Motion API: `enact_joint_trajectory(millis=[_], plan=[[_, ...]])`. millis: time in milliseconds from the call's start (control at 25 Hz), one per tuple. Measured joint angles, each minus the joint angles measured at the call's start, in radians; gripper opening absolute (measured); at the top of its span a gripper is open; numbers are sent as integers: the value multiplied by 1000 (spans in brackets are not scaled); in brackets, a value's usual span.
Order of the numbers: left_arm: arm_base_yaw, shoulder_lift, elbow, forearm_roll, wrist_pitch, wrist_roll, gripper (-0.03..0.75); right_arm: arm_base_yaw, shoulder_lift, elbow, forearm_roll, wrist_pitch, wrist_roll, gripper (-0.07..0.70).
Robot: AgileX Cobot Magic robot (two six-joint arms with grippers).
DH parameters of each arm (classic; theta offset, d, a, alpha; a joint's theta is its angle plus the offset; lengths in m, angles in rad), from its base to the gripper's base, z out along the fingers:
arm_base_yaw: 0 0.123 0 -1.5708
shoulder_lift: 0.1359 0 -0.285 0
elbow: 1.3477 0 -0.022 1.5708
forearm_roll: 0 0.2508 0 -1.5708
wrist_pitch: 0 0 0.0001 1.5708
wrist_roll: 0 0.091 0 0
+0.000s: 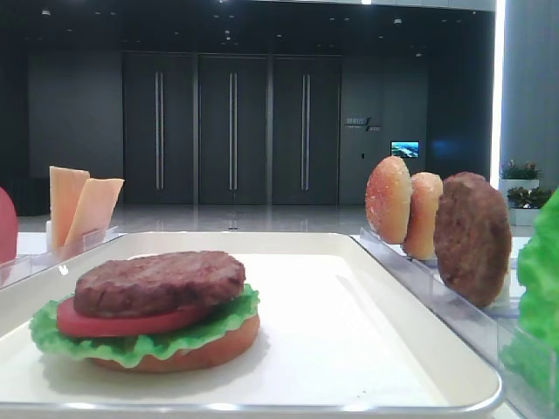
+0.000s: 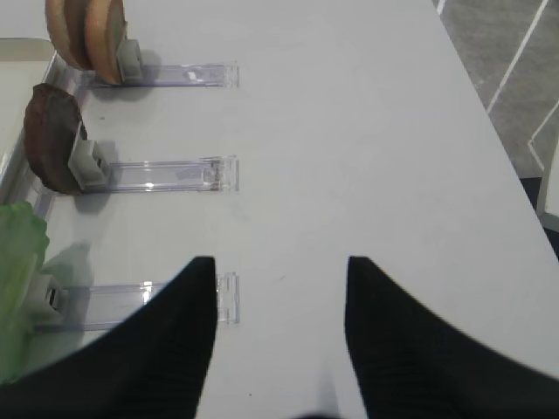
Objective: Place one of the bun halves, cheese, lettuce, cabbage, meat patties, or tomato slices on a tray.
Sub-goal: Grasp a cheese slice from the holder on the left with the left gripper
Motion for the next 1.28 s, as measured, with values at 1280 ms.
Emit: enact_joint_trajectory(millis=[1280], plan=[[0, 0, -6, 15, 12, 0, 550, 0, 0, 0, 0, 0, 0, 319]])
